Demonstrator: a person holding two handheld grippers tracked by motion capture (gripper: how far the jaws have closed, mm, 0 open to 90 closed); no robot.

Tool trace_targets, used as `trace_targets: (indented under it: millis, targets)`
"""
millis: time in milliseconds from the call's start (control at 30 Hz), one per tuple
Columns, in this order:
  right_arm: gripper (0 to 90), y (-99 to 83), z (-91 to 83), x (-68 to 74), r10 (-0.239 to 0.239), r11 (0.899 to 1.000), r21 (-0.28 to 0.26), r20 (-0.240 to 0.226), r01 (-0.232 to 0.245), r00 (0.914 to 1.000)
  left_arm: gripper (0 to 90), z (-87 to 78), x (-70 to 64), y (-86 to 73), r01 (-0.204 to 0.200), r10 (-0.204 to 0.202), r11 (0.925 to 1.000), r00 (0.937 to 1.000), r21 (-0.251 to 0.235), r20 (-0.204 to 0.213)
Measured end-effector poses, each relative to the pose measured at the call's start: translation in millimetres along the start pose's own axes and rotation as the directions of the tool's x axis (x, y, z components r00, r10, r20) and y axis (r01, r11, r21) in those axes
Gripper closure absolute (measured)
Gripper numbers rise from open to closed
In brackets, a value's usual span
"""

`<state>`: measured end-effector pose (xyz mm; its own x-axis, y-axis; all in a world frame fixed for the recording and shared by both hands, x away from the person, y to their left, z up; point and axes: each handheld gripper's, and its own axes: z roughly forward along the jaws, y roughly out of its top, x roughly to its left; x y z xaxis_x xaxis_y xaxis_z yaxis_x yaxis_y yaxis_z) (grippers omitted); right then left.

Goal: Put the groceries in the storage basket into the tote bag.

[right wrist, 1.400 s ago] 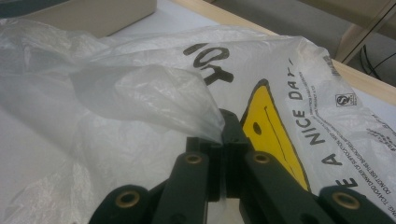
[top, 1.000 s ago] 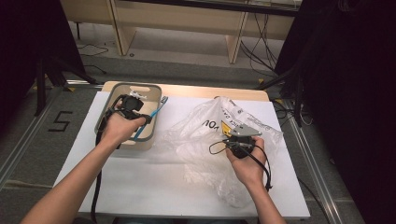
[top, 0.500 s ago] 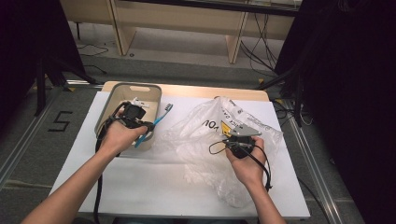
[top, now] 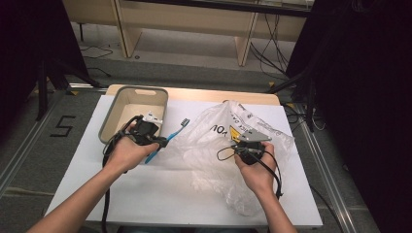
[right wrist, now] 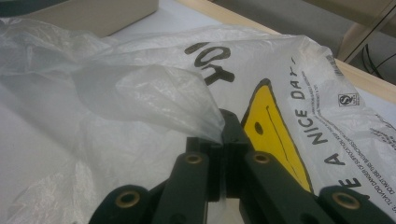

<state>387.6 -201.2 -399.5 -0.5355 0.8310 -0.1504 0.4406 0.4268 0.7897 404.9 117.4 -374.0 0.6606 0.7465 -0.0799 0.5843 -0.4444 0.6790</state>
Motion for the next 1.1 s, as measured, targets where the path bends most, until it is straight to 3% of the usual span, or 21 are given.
trace_targets:
  millis: [367,767,1100]
  targets:
    - [90.0,0.3,0.2,0.8,-0.003,1.0,-0.001,-0.002,0.003,1.0,82.2,1.4,-22.9,-10.7,-0.055,0.055,0.9984,0.9977,0.01,0.039]
    - [90.0,0.4,0.2,0.4,-0.002,1.0,-0.001,-0.001,0.002,1.0,82.2,8.8,-48.9,-18.6,-0.122,0.118,0.9919,0.9889,0.036,0.09]
    - [90.0,0.9,-0.6,0.2,-0.002,1.0,-0.004,-0.001,0.002,1.0,82.2,27.7,-62.4,-21.7,-0.146,0.137,0.9859,0.9849,0.081,0.106]
